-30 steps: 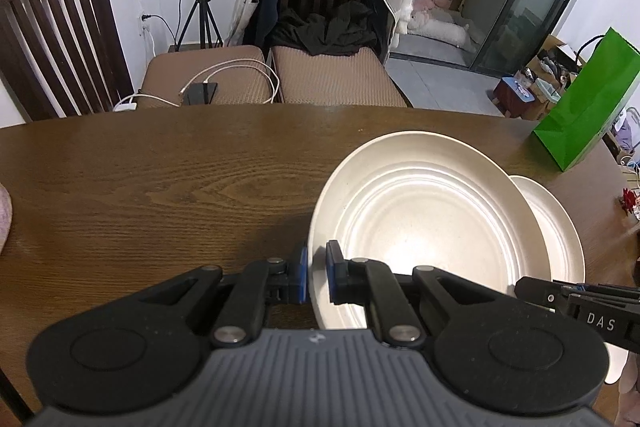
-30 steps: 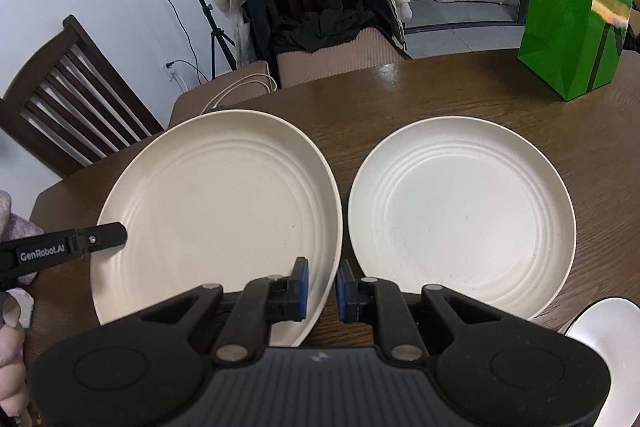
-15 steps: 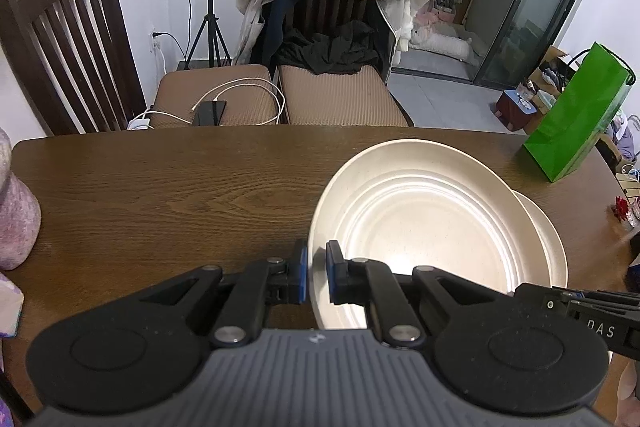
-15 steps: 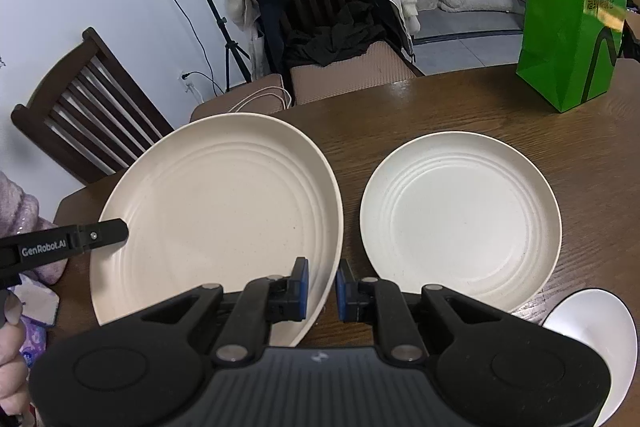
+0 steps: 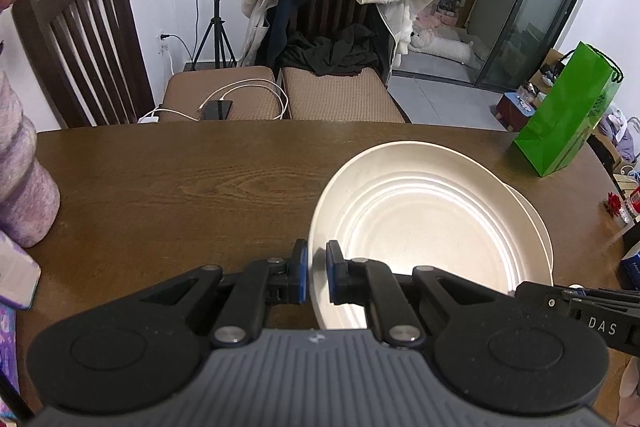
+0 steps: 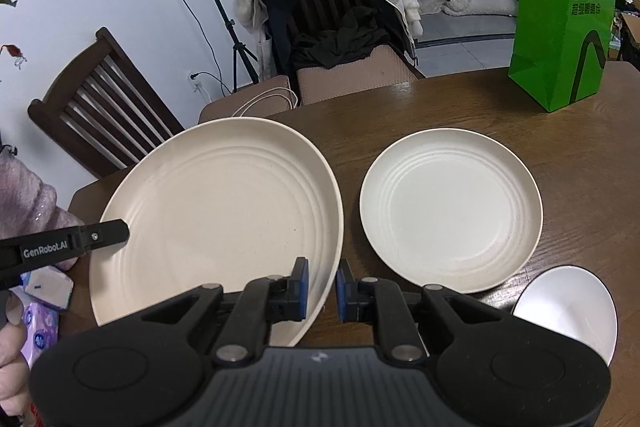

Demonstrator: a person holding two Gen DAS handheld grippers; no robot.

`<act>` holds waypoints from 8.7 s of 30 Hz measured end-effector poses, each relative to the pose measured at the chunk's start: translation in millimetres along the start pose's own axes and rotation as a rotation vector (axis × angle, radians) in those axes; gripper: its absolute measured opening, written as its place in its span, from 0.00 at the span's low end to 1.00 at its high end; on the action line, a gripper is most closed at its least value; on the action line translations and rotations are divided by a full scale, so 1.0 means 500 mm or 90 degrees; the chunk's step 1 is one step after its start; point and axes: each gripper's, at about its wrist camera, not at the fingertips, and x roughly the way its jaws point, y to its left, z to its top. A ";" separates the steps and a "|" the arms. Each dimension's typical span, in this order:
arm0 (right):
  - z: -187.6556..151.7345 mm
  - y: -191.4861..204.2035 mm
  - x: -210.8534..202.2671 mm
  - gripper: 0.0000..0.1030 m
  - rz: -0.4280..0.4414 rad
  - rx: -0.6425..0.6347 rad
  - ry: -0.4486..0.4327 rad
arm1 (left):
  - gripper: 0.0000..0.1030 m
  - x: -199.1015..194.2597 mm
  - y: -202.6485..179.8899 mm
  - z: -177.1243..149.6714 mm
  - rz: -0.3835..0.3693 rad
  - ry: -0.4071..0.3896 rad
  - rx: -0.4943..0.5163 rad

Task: Organize plates and bowls
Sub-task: 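Lift the second cream plate off the table with both grippers, then carry the held plate back over the bowls and lower it onto the first plate, then set the held plate flat on top of the first cream plate, then open both grippers and pull back from the stacked plates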

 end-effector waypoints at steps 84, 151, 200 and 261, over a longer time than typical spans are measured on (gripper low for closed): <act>-0.378 -0.020 -0.418 0.13 0.066 -0.101 -0.010 | 0.10 -0.468 -0.092 -0.438 0.050 -0.057 -0.087; -0.558 -0.246 -0.393 0.13 -0.040 -0.026 0.027 | 0.09 -0.309 -0.250 -0.593 -0.023 0.051 -0.015; -0.602 -0.269 -0.287 0.15 -0.081 -0.066 0.054 | 0.10 -0.186 -0.276 -0.631 -0.003 0.110 0.022; -0.619 -0.292 -0.312 0.83 -0.085 -0.023 0.034 | 0.94 -0.263 -0.321 -0.639 0.050 -0.006 0.110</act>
